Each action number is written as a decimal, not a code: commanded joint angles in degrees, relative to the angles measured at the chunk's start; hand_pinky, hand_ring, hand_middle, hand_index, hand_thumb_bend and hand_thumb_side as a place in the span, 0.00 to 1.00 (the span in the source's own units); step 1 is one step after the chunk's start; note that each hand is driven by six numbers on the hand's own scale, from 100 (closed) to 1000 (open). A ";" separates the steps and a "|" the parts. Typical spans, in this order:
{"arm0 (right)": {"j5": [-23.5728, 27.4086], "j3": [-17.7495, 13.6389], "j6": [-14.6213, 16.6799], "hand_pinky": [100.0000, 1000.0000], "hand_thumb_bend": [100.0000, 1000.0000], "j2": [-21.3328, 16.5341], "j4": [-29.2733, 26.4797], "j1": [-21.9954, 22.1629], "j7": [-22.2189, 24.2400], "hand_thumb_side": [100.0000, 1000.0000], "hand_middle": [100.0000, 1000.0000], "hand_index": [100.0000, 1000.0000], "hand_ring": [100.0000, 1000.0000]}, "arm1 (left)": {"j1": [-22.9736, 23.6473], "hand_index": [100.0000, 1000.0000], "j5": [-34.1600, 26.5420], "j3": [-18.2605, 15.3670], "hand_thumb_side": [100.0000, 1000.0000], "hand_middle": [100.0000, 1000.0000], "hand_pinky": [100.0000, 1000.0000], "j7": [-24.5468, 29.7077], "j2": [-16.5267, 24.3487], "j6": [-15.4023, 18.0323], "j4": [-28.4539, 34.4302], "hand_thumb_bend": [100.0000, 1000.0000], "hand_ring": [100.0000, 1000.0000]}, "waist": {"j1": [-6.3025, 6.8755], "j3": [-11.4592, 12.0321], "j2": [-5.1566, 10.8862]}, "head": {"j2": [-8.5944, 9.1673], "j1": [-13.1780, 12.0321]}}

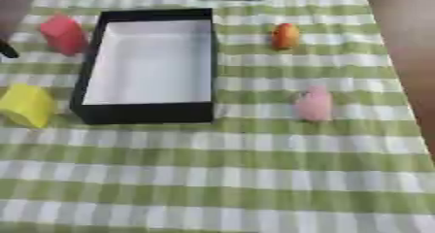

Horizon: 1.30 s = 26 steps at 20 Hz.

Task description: Pick up objects on the table and place them in the box.

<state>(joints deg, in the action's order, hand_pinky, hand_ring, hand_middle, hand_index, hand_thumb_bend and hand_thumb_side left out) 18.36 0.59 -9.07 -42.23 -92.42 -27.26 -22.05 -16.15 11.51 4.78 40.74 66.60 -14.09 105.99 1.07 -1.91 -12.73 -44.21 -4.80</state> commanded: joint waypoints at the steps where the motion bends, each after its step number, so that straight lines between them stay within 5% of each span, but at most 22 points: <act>1: -0.17 -0.66 -0.03 0.73 0.00 -1.27 -0.48 -0.71 -0.03 0.65 0.73 0.89 0.66 | -1.15 0.83 0.67 -1.20 0.00 0.73 0.74 -0.18 2.23 0.13 0.97 0.63 0.75 | -0.63 0.09 1.16 | 0.09 0.38; 6: -0.13 -1.26 0.15 0.73 0.00 -1.57 -0.30 0.47 -0.58 0.65 0.73 0.89 0.66 | -6.88 0.83 4.78 -7.83 0.00 0.73 0.74 -4.26 0.01 -1.61 1.64 0.63 0.75 | -0.53 1.14 1.38 | 0.09 1.64; 10: -0.12 -1.14 0.14 0.73 0.00 -1.51 -0.37 0.18 -0.54 0.65 0.73 0.89 0.66 | -5.28 0.83 5.66 -11.39 0.00 0.73 0.74 -8.16 0.10 1.05 0.53 0.63 0.75 | -0.44 0.82 1.18 | 0.09 1.35; 20: -0.10 -0.66 -0.01 0.73 0.00 -1.18 -0.31 -0.52 -0.11 0.65 0.73 0.88 0.66 | -3.44 0.85 2.39 -1.11 0.00 0.82 0.82 -1.77 3.01 0.56 -3.18 0.73 0.85 | -0.50 -0.39 1.04 | 0.09 0.43; 26: -0.12 -0.48 -0.17 0.73 0.00 -1.13 -0.13 -0.60 0.01 0.66 0.73 0.88 0.66 | -4.85 0.84 1.00 1.13 0.00 0.82 0.82 4.09 2.94 0.46 -6.05 0.72 0.85 | -0.50 -0.44 0.66 | 0.09 0.05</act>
<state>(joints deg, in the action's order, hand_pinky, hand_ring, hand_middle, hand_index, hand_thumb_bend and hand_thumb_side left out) 18.36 0.44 -9.20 -41.92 -92.37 -26.97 -22.15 -20.15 13.09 6.10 43.69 66.88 -13.64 100.23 1.07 -2.37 -12.73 -44.21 -4.50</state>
